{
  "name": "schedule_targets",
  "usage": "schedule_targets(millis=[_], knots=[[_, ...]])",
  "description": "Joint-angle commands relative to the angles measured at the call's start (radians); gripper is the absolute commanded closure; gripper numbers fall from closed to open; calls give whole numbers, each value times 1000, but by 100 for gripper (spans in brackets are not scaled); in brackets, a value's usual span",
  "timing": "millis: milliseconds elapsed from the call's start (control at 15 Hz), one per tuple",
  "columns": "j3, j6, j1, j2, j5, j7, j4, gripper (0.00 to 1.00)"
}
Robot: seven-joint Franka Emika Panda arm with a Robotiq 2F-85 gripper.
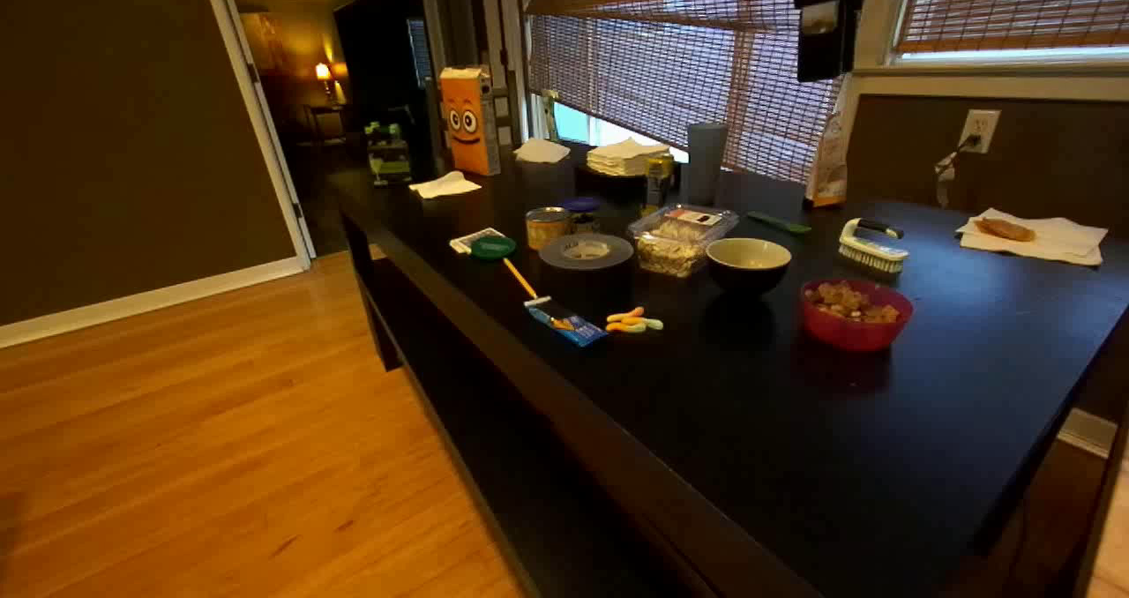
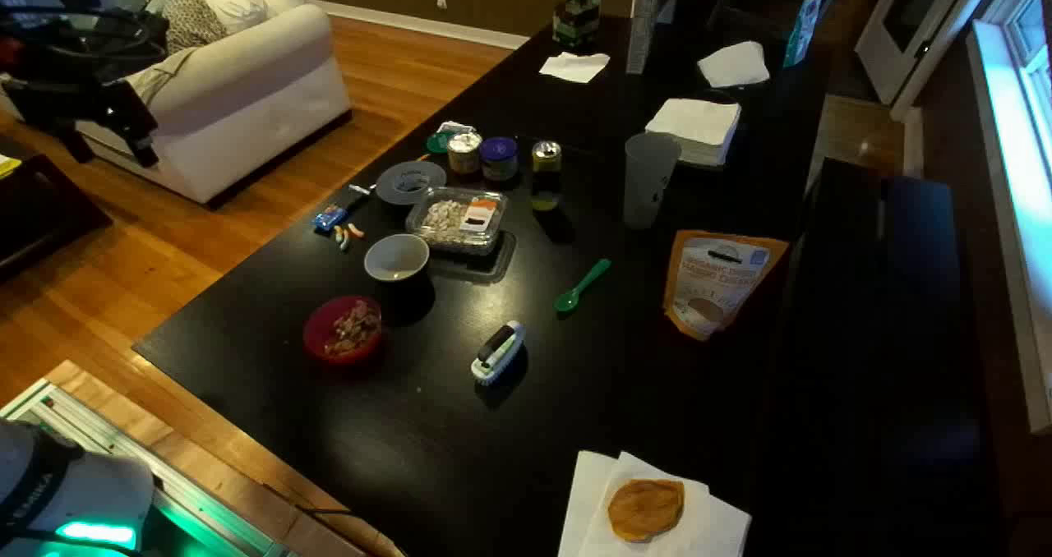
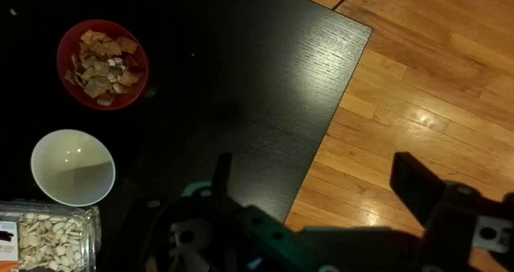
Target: Put the pencil in the middle of the tape
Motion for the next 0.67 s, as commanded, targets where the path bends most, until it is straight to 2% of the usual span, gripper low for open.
schedule_targets(millis=[0, 400, 600], knots=[[-4, -3, 4, 0, -2, 2, 2, 0], [-4, -3, 4, 0, -2, 2, 2, 0], [36, 55, 8, 101, -126, -65, 83, 0]])
